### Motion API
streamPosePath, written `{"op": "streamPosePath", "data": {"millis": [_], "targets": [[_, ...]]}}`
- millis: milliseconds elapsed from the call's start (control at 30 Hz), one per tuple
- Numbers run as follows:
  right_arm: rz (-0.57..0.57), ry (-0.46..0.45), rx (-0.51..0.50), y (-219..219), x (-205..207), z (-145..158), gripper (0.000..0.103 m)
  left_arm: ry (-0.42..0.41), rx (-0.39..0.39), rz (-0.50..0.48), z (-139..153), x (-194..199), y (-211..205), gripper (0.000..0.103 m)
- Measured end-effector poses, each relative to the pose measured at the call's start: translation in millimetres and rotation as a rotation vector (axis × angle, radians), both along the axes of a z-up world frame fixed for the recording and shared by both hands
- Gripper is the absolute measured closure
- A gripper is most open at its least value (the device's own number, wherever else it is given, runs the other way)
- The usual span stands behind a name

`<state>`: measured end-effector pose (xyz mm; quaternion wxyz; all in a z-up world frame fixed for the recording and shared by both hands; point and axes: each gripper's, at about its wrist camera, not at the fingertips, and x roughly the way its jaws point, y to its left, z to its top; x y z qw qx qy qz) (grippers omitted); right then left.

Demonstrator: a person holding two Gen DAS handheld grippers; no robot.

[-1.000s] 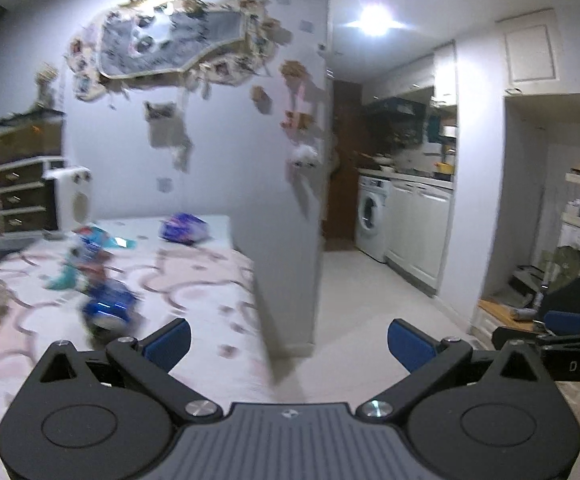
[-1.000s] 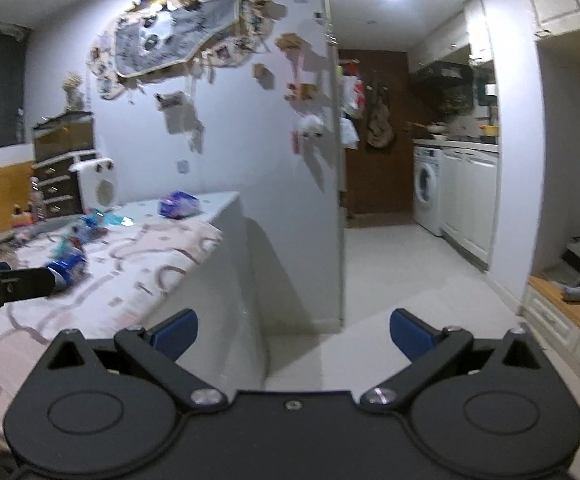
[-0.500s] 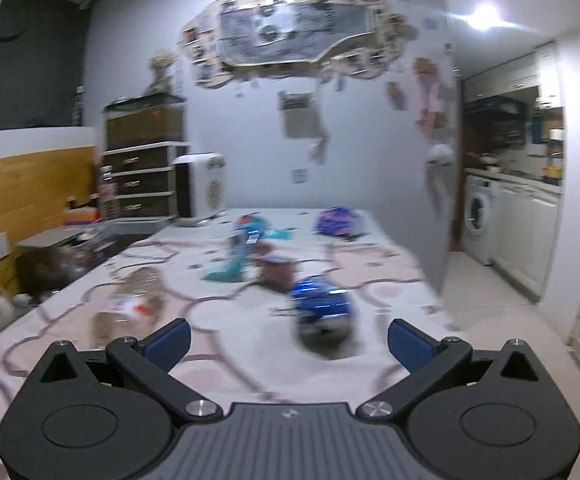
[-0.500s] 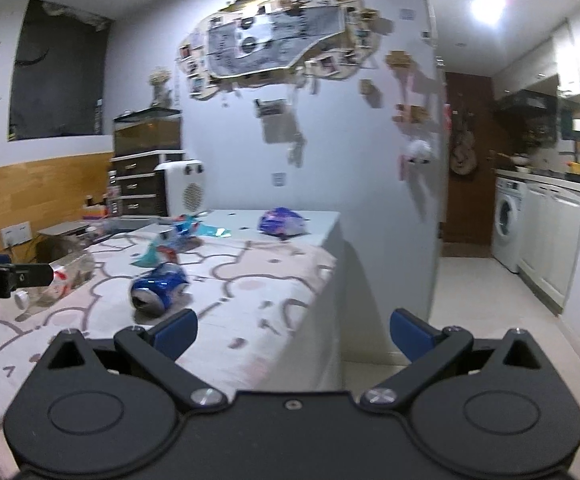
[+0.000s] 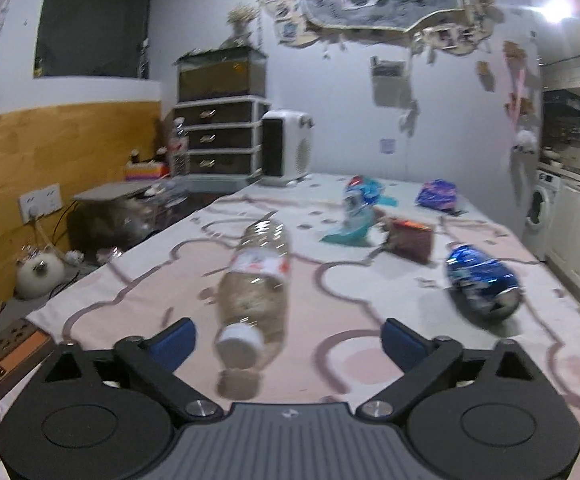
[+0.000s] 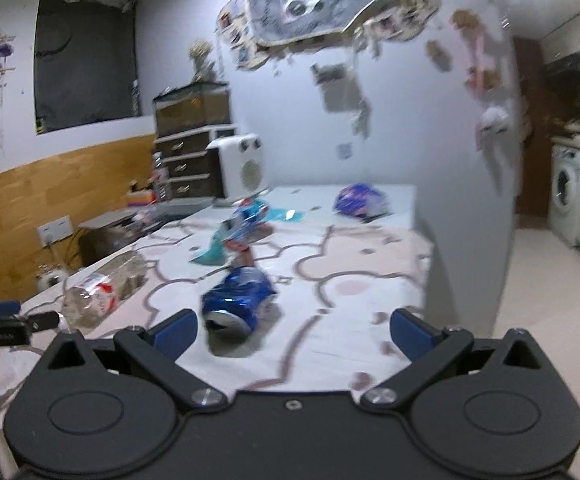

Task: Collect trash

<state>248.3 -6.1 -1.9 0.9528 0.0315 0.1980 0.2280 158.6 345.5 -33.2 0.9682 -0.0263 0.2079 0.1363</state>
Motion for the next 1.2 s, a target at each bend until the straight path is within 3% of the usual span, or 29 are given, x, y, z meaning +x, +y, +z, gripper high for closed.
{"op": "streamPosePath", "data": {"millis": [200,333,567,667,733,867,967,1200], "targets": [[0.066,0.070,0.011,51.1,40.1,-4.2,0.000,0.023,-0.030,0.001,-9.4,10.3,26.9,0.020],[0.056,0.085,-0.032,80.7,63.9,-12.0,0.000,0.040,-0.042,-0.001,-12.9,22.8,35.7,0.031],[0.042,0.150,-0.030,107.3,97.3,-32.8,0.000,0.080,-0.057,0.011,-17.4,41.2,43.9,0.039],[0.046,0.159,-0.053,115.3,104.7,-41.0,0.000,0.116,-0.066,0.015,-20.0,48.7,47.0,0.050],[0.051,0.161,-0.065,119.8,108.2,-45.5,0.001,0.141,-0.077,0.016,-22.7,52.5,47.8,0.067],[0.052,0.164,-0.084,123.2,115.9,-51.6,0.016,0.139,-0.097,0.018,-24.2,50.3,44.8,0.069],[0.087,0.173,-0.074,118.1,117.2,-53.5,0.034,0.136,-0.107,0.006,-23.0,46.8,37.6,0.069],[0.195,0.154,-0.059,89.7,91.4,-46.6,0.035,0.137,-0.106,-0.062,-18.4,42.2,-0.2,0.069]]}}
